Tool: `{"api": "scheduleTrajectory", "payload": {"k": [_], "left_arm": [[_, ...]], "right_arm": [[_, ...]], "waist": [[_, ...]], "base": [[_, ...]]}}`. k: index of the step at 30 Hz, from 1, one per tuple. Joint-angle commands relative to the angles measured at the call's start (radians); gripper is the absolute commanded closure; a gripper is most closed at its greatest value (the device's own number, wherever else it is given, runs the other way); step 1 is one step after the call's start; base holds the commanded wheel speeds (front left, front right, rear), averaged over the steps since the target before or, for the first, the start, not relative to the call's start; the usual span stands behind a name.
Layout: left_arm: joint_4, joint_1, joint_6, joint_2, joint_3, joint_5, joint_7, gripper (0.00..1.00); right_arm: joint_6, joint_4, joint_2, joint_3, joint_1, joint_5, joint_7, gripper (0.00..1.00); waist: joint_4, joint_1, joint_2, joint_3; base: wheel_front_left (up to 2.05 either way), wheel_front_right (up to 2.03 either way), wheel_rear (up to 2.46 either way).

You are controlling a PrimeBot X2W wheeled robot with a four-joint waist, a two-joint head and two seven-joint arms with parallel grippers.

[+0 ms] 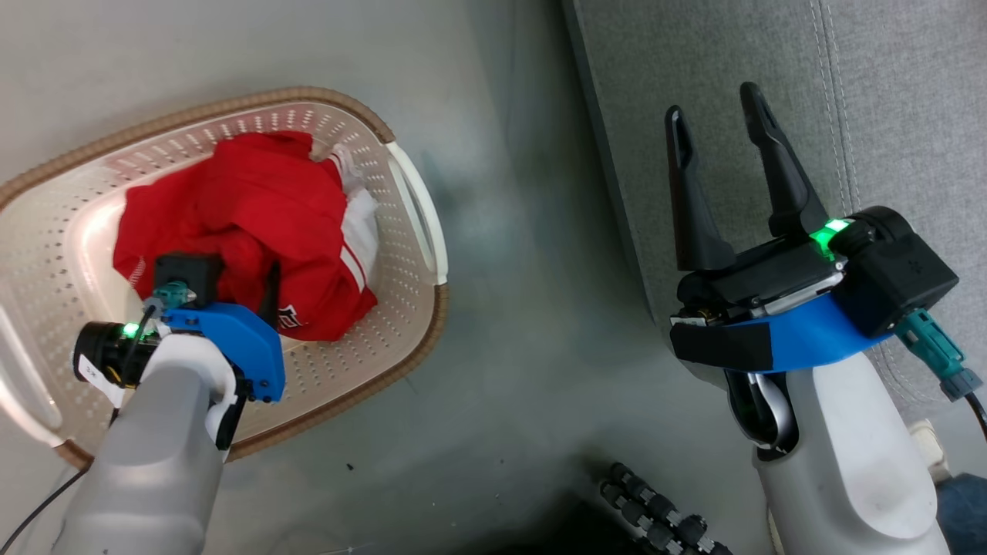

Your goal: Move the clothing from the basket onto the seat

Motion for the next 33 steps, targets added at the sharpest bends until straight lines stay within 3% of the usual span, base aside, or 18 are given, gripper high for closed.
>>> {"api": "scheduleTrajectory", "payload": {"k": [1,7,8,9,24,33], "left_arm": [[0.006,-0.021,0.001,0.01,0.007,-0.007,-0.008,0.0],[0.041,-0.062,0.0,0.009,0.007,-0.017,-0.013,0.0],[0.045,-0.07,0.002,0.008,0.003,-0.014,-0.015,0.57],[0.05,-0.076,0.005,0.008,0.002,-0.013,-0.016,1.0],[0.104,-0.061,-0.015,-0.013,-0.023,-0.031,-0.038,1.0],[0.116,-0.011,-0.027,-0.081,-0.06,-0.034,-0.06,1.0]], "right_arm": [[-0.001,0.002,0.002,0.006,-0.021,0.009,-0.008,0.0],[-0.001,0.011,0.002,0.014,-0.024,0.021,-0.014,0.0],[-0.001,0.011,0.002,0.014,-0.023,0.021,-0.014,0.0],[-0.001,0.012,0.002,0.014,-0.022,0.021,-0.015,0.0],[-0.001,0.022,0.002,0.013,-0.017,0.016,-0.016,0.0],[-0.001,0.084,0.001,-0.01,0.016,-0.023,-0.016,0.0]], "waist": [[-0.021,-0.0002,0.0,0.022],[-0.027,-0.0002,0.0,0.04],[-0.026,-0.0002,0.0,0.041],[-0.025,-0.0002,0.0,0.042],[-0.009,-0.0002,0.0,0.014],[0.073,-0.0002,0.0,-0.175]], "base": [[0.0,0.0,0.0],[0.0,0.0,0.0],[0.0,0.0,0.0],[0.0,0.0,0.0],[0.0,0.0,0.0],[0.0,0.0,0.0]]}}
